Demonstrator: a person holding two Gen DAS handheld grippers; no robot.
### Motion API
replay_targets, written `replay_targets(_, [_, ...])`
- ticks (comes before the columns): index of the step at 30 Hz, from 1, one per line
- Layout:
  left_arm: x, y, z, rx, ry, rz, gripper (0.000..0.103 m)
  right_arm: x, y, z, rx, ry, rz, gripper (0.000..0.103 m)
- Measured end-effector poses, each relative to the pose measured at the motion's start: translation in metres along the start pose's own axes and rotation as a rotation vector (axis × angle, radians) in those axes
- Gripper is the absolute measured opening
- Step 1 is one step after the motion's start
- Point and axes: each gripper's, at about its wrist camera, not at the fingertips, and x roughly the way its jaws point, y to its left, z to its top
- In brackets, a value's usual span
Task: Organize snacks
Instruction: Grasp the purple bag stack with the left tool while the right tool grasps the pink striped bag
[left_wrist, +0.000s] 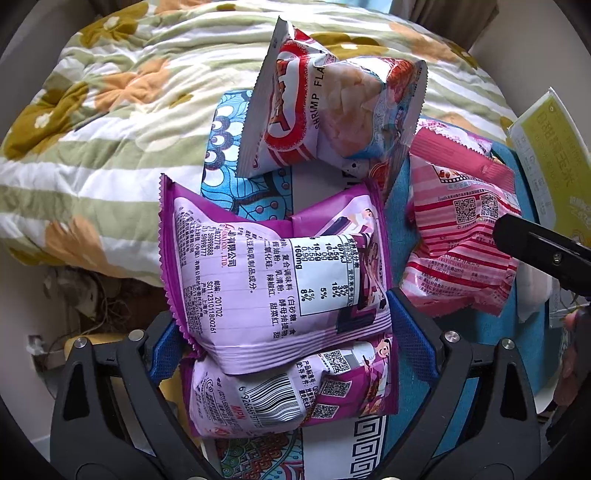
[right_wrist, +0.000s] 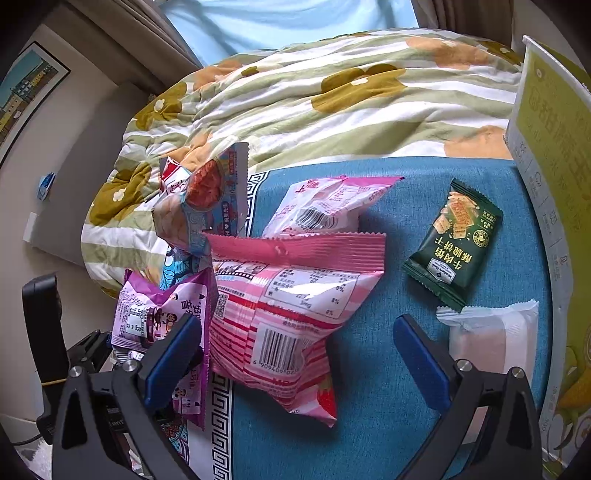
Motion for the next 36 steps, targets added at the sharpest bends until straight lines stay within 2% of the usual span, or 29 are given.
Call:
replay_targets(3, [-0.002, -0.003, -0.001, 0.02, -0.021, 0.027, 0.089, 0.007, 0.002, 0.0, -0.011, 0.016, -0.01, 0.103])
replay_targets(5, [-0.007, -0.004, -0.002, 0.023, -0.038, 0.035, 0.081, 0.012, 0.003, 0.0, -0.011, 0.024, -0.008, 0.103])
replay_targets(10, [-0.013, -0.005, -0.002, 0.043, -0.055, 0.064, 0.072, 0.019, 0.005, 0.0, -0.013, 0.03, 0.0, 0.103])
replay_targets(24, [-0.03, -0.003, -0.007, 0.051, -0.086, 0.065, 0.07, 0.033, 0.014, -0.005, -0.026, 0.041, -0.015, 0.103])
replay_targets(28, [-0.033, -0.002, -0.009, 0.052, -0.091, 0.06, 0.07, 0.034, 0.013, -0.006, -0.012, 0.044, 0.012, 0.09])
replay_targets(36, [-0.039, -0.003, -0.011, 0.058, -0.102, 0.054, 0.07, 0.025, 0.018, -0.014, -0.03, 0.018, 0.013, 0.068])
